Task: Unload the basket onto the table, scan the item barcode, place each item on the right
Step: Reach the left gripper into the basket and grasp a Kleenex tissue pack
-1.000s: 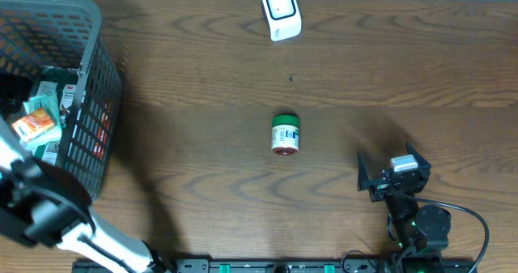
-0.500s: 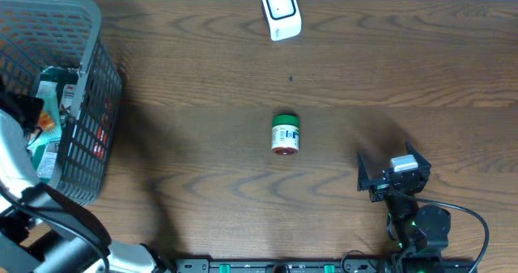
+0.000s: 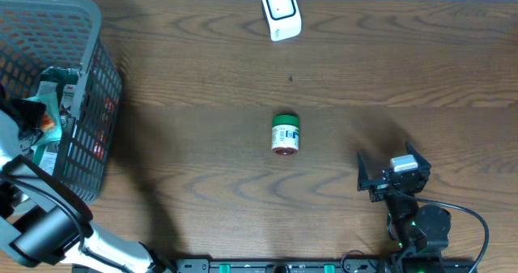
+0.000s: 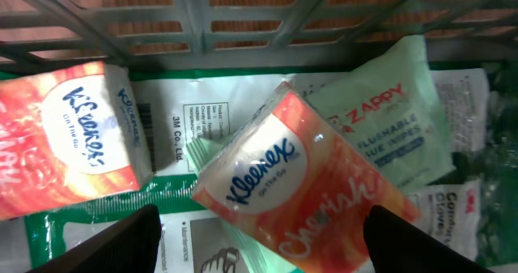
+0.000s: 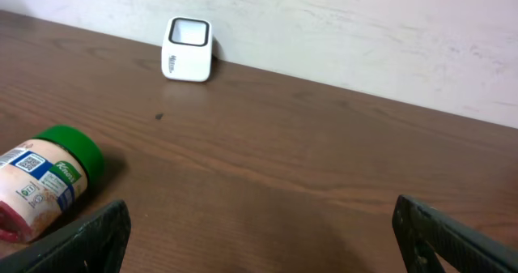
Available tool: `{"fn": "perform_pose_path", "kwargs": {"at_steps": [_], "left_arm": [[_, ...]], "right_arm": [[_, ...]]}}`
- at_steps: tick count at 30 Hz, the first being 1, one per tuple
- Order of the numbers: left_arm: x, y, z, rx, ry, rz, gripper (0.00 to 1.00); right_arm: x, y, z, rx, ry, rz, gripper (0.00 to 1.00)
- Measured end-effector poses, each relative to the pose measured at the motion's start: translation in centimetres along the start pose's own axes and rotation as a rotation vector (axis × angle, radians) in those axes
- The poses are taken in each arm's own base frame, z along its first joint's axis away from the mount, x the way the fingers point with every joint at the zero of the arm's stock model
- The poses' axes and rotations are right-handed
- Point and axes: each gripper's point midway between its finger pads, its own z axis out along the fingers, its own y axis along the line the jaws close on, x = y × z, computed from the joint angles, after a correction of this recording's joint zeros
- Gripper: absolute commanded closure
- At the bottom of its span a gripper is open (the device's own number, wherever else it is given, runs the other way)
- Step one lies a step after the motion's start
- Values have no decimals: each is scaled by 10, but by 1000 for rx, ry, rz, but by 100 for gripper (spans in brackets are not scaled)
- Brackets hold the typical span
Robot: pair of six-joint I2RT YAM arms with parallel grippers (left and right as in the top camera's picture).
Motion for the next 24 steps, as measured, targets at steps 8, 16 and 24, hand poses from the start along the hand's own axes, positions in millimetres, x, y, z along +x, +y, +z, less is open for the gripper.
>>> {"fn": "perform_pose_path", "kwargs": {"at_steps": [8,16,24], "left_arm": [[2,-4,18,11,14,24,35],[-2,-14,8,65,2,32,90],[-31,-32,-76,195,-162,28,90]], "right_arm": [[0,0,0,0,0,0,1],[0,0,0,0,0,0,1],[0,0,0,0,0,0,1]]}}
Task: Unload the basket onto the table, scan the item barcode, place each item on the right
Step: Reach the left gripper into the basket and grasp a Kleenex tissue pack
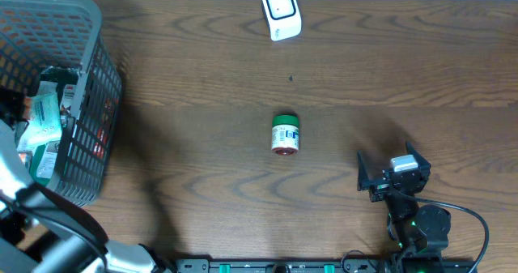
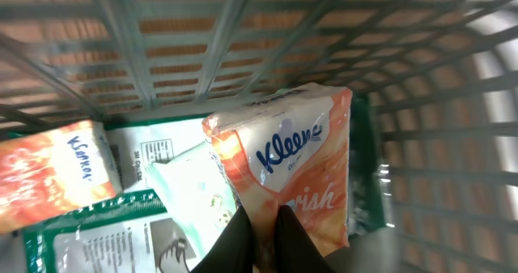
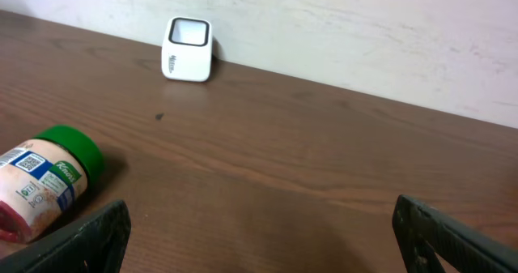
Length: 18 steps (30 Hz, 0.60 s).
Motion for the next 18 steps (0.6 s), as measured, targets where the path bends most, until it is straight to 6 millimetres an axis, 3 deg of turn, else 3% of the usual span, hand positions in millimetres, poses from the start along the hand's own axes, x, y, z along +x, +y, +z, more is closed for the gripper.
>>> {"fn": "perform_pose_path", "kwargs": {"at_steps": [3,7,13,16,18], "left_arm": [[3,2,-13,-6,8,0,92],[18,13,-12,-49,71,7,93],[24,16,-16,-65,100,34,92],[17,10,-35,-62,97,48,93],[6,0,-61,-45,75,60,93]], "right_arm": [[0,0,0,0,0,0,1],[0,0,0,0,0,0,1],[0,0,0,0,0,0,1],[0,0,0,0,0,0,1],[0,0,0,0,0,0,1]]}}
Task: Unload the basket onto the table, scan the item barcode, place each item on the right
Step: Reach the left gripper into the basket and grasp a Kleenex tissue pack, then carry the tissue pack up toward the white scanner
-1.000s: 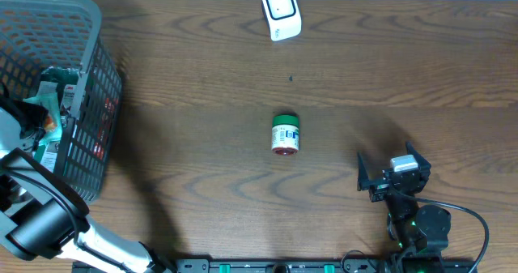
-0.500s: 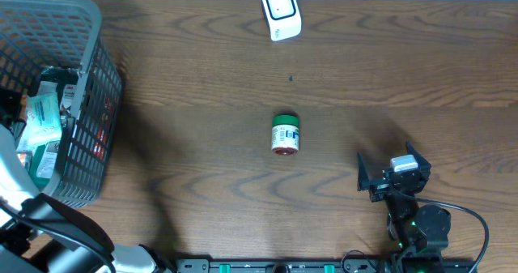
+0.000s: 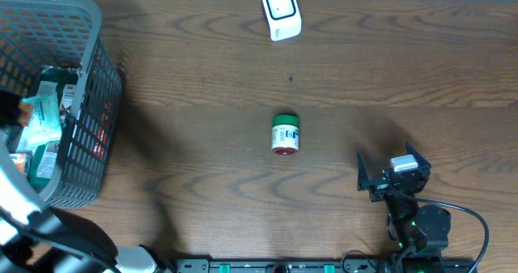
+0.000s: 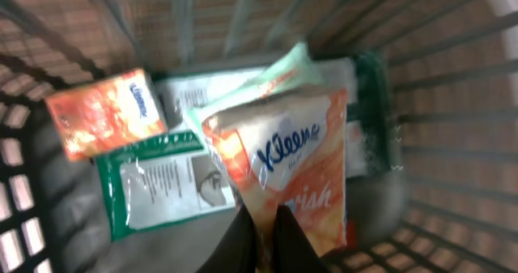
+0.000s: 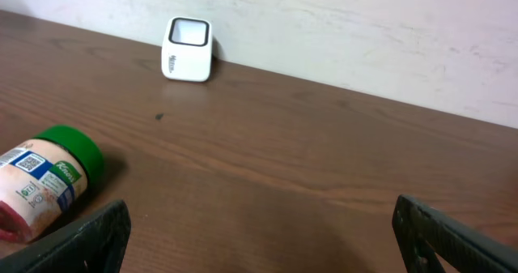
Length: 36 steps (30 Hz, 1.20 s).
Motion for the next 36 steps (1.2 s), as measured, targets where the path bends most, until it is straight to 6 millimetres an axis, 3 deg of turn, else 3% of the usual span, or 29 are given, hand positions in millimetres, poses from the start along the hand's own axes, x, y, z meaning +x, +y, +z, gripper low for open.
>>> {"fn": "perform_pose_path", "kwargs": {"at_steps": [5,7,11,14,18,22,24,27,29,32,36], "left_arm": [[-22,-35,-102,87,-149,77,93],[-15,-56,-154,150,-197,155,93],[20,-84,-200,230,-188,297,92],[64,-99,-210,243,-130,440,93],[142,-118,-209,186,-33,709,92],[200,-134,-196,116,16,883,93],[240,-138,-176,46,65,980,93],[284,-139,-142,-67,118,1085,93],[328,-134,-104,-193,173,1195,92],[360,-129,-71,-312,178,1284,92],[389,-125,-34,-454,91,1410,93]], "right_arm": [[0,0,0,0,0,0,1],[0,0,0,0,0,0,1],[0,0,0,0,0,0,1],[0,0,0,0,0,0,1],[0,0,0,0,0,0,1],[0,0,0,0,0,0,1],[0,0,0,0,0,0,1],[0,0,0,0,0,0,1],[0,0,0,0,0,0,1],[0,0,0,0,0,0,1],[0,0,0,0,0,0,1]]}}
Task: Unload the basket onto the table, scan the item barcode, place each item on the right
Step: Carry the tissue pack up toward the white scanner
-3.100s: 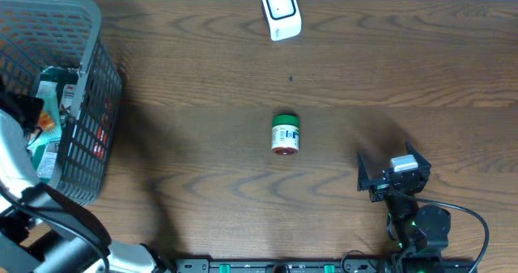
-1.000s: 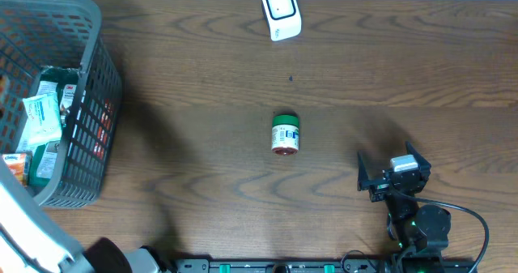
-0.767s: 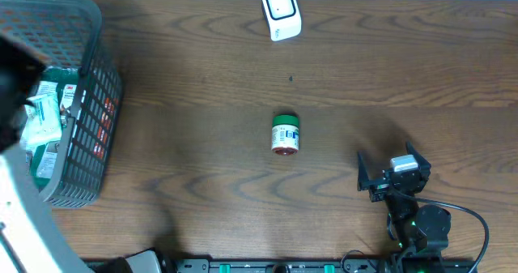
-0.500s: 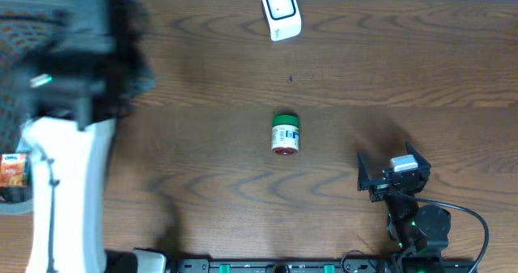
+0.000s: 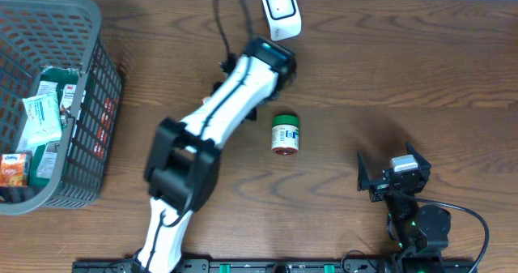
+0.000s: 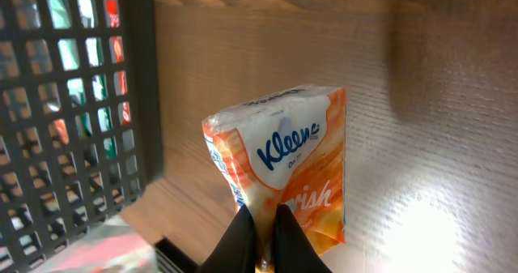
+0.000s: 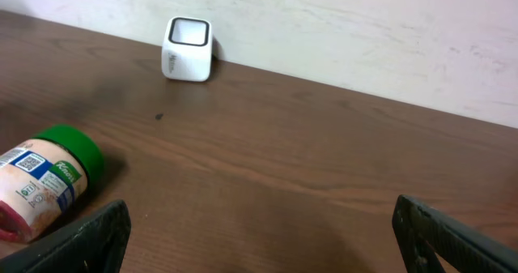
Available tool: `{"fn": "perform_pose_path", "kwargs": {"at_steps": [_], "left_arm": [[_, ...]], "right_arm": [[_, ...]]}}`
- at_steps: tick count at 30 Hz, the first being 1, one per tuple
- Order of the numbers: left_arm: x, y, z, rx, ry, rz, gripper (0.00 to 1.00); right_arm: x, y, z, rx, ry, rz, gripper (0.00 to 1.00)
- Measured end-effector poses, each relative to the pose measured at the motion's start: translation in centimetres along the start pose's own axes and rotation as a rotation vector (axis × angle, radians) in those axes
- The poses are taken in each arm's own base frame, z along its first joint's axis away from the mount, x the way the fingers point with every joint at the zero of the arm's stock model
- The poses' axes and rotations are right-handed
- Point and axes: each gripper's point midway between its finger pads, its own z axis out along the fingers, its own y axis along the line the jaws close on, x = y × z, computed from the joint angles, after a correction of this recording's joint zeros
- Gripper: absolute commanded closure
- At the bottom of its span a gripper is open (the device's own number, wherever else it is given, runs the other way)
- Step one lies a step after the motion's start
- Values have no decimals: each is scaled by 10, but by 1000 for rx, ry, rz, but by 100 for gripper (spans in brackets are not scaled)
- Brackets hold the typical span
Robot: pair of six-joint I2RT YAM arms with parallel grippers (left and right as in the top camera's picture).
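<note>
My left gripper (image 6: 263, 224) is shut on the lower edge of an orange Kleenex tissue pack (image 6: 283, 164), which hangs above the wooden table. In the overhead view the left arm (image 5: 243, 87) reaches to just below the white barcode scanner (image 5: 281, 12), and its wrist hides the pack. The scanner (image 7: 187, 49) stands at the table's far edge. My right gripper (image 7: 263, 241) rests open and holds nothing at the near right (image 5: 392, 176).
A green-lidded jar (image 5: 285, 134) lies on its side mid-table, left of the right gripper (image 7: 44, 184). A grey basket (image 5: 89, 78) with more tissue and wipe packs stands at the far left, and its mesh wall (image 6: 73, 103) shows beside the held pack.
The left gripper, still shut on the Kleenex pack, was above the inside of the basket. It is now out over the table near the scanner. The right arm has not moved.
My left gripper was open over the Kleenex pack lying in the basket. Then it was shut on the pack, lifted off the other packs, then higher above the basket floor. Now the pack hangs over the table by the scanner. The right gripper stayed open and still.
</note>
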Motion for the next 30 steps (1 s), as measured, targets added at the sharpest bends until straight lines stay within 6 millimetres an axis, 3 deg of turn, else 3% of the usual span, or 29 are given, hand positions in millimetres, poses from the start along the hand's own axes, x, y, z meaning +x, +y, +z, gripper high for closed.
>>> {"fn": "perform_pose_path", "kwargs": {"at_steps": [9,14,18,24,30], "left_arm": [[-10,-32,40,-123,-6,55,92],[-19,-41,43,-101,-49,20,92],[-16,-44,50,-104,-44,24,92],[-9,-46,59,-116,-29,34,73],[-8,-45,59,-119,-28,39,66]], "right_arm": [[0,0,0,0,0,0,1],[0,0,0,0,0,0,1],[0,0,0,0,0,0,1],[0,0,0,0,0,0,1],[0,0,0,0,0,0,1]]}}
